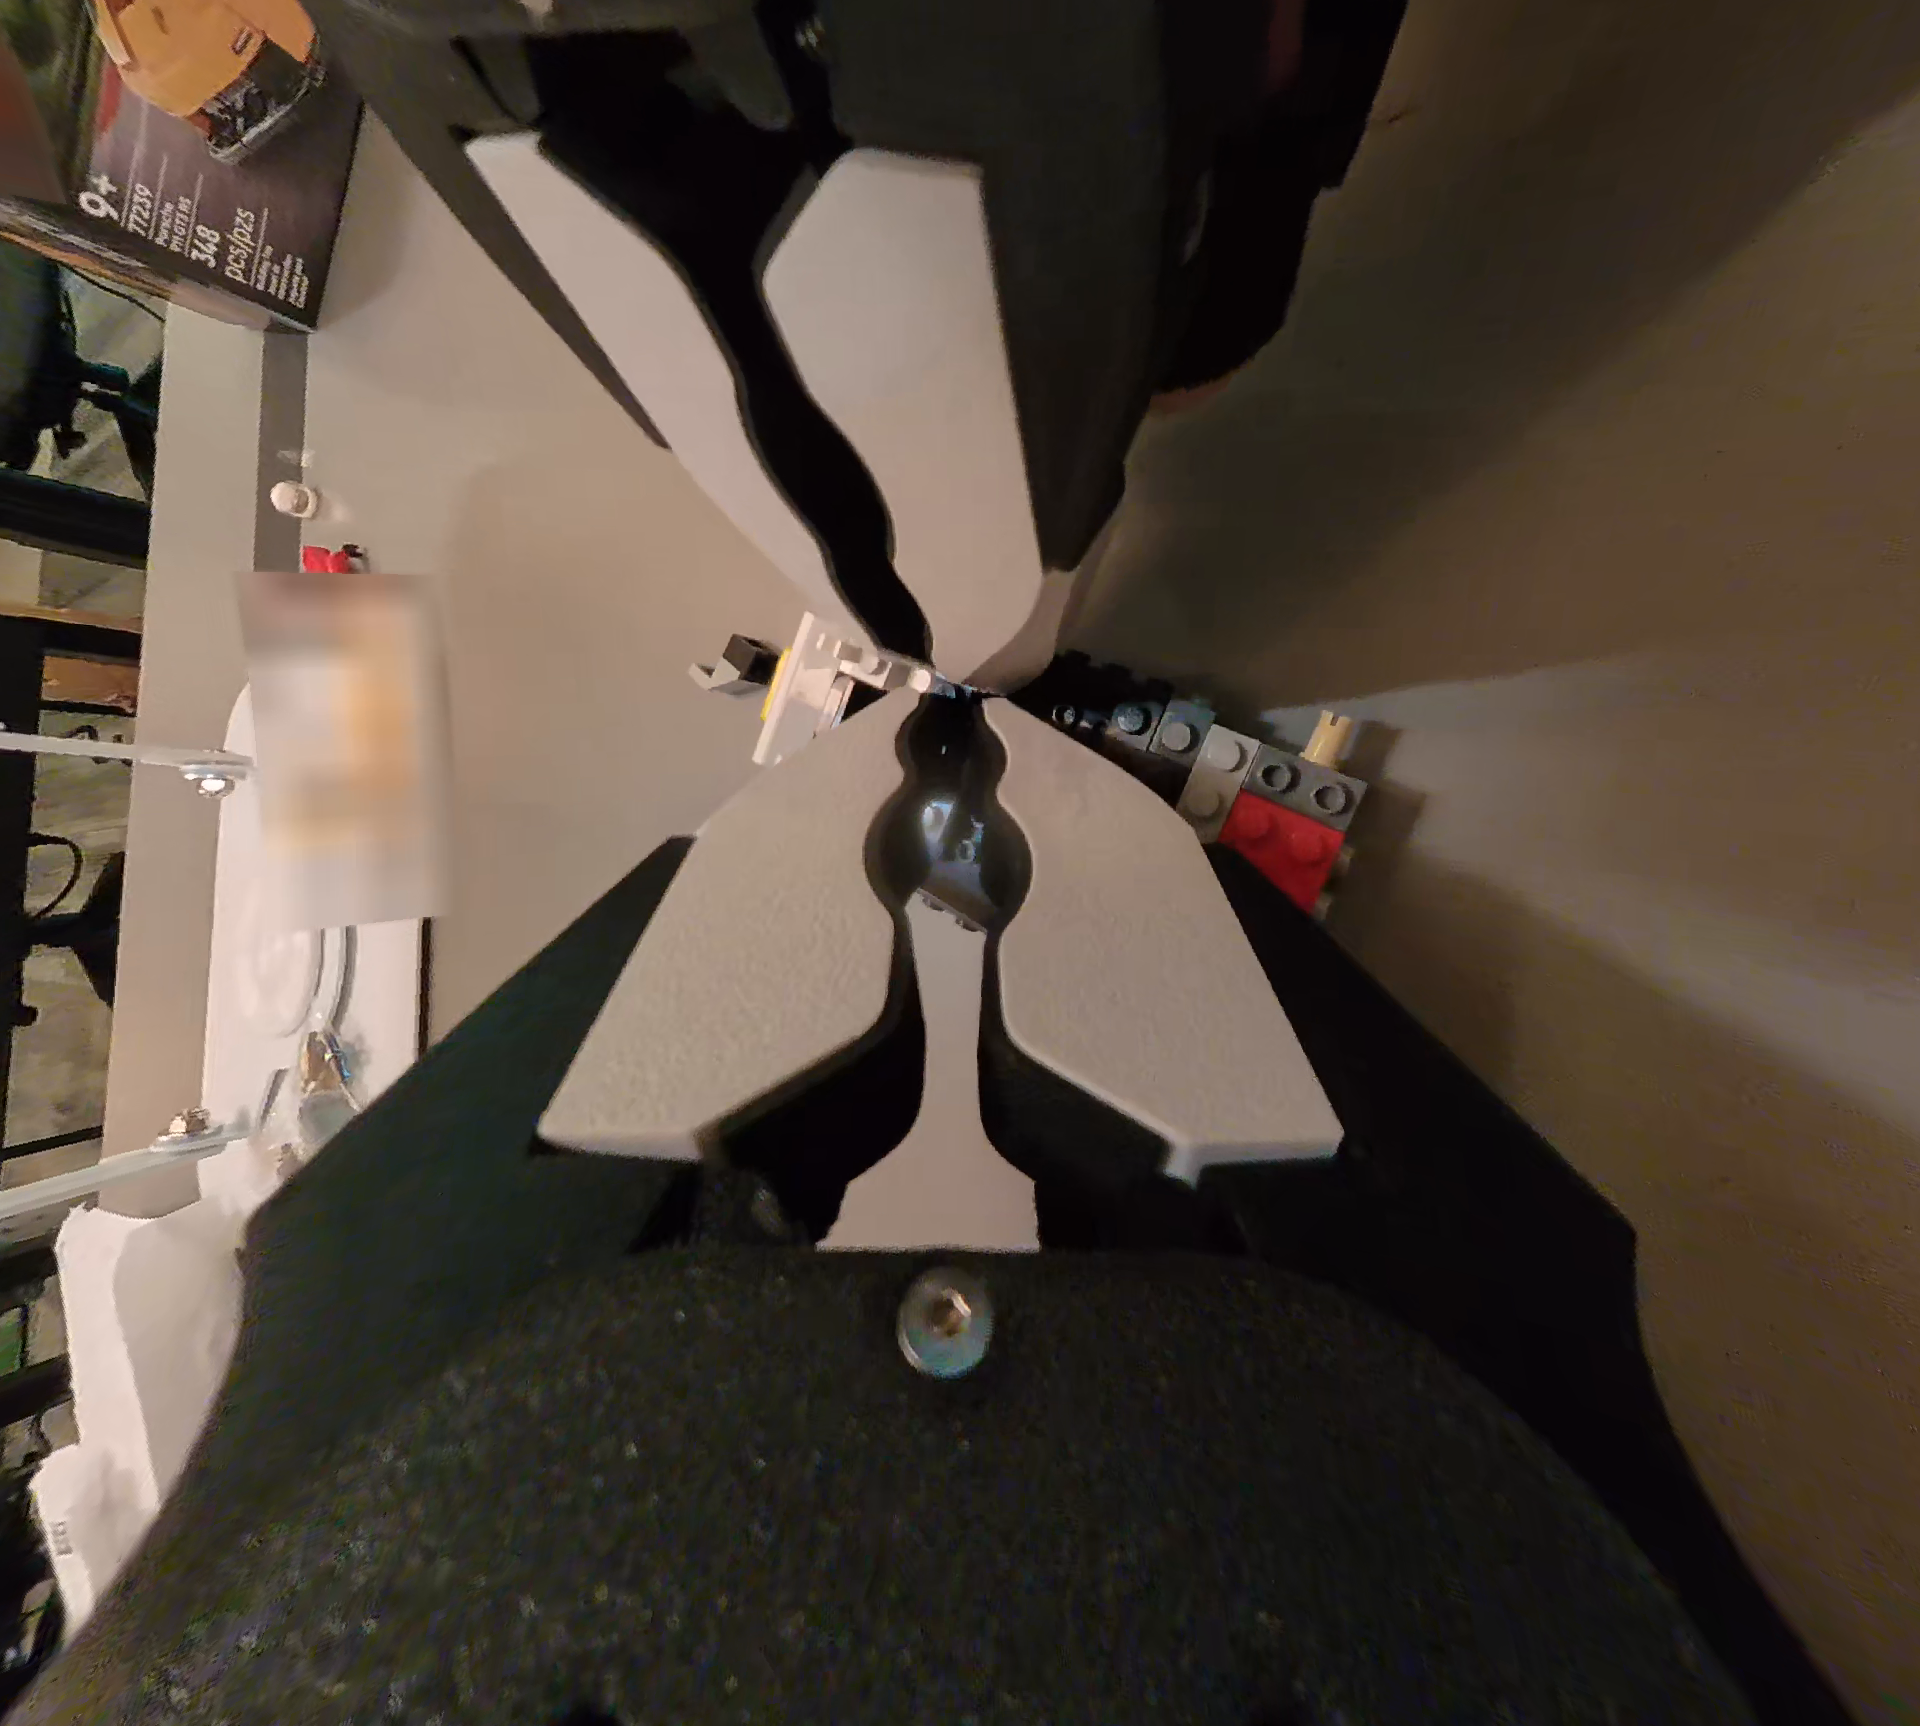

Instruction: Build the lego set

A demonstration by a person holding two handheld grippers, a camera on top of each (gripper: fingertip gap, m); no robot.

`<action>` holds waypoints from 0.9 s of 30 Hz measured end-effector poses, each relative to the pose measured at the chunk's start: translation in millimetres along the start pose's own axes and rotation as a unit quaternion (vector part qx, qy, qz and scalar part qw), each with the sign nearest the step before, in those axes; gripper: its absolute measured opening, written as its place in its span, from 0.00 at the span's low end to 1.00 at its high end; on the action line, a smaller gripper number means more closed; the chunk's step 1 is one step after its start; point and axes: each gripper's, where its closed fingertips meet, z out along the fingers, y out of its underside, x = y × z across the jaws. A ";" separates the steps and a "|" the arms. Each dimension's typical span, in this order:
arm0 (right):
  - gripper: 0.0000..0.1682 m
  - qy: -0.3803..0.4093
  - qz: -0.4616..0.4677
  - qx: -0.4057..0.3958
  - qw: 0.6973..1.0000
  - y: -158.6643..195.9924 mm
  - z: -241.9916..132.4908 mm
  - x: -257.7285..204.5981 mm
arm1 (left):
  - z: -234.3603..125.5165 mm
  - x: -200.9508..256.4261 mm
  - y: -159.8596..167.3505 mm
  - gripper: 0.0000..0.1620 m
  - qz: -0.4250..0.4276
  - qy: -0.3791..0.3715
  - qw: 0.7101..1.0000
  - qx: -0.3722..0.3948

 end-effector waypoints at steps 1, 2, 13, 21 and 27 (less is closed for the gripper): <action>0.04 0.002 0.003 0.007 1.000 -0.3 0.0 -0.1 | 0.0 0.0 0.0 0.03 -0.003 0.001 1.000 0.000; 0.04 0.003 0.006 0.016 1.000 -1.1 0.2 -0.2 | -0.1 0.4 0.2 0.03 -0.006 0.004 1.000 0.001; 0.06 0.001 -0.001 0.046 0.999 1.6 -6.8 3.0 | 0.4 -0.4 0.0 0.02 -0.022 0.007 1.000 0.003; 0.04 -0.011 0.011 0.034 0.999 -2.3 -2.4 5.0 | -0.1 -1.6 0.3 0.01 -0.092 0.046 0.995 0.015; 0.04 -0.038 0.041 0.007 0.998 -0.7 1.0 3.3 | -3.5 -1.1 3.3 0.08 -0.124 0.075 0.989 0.036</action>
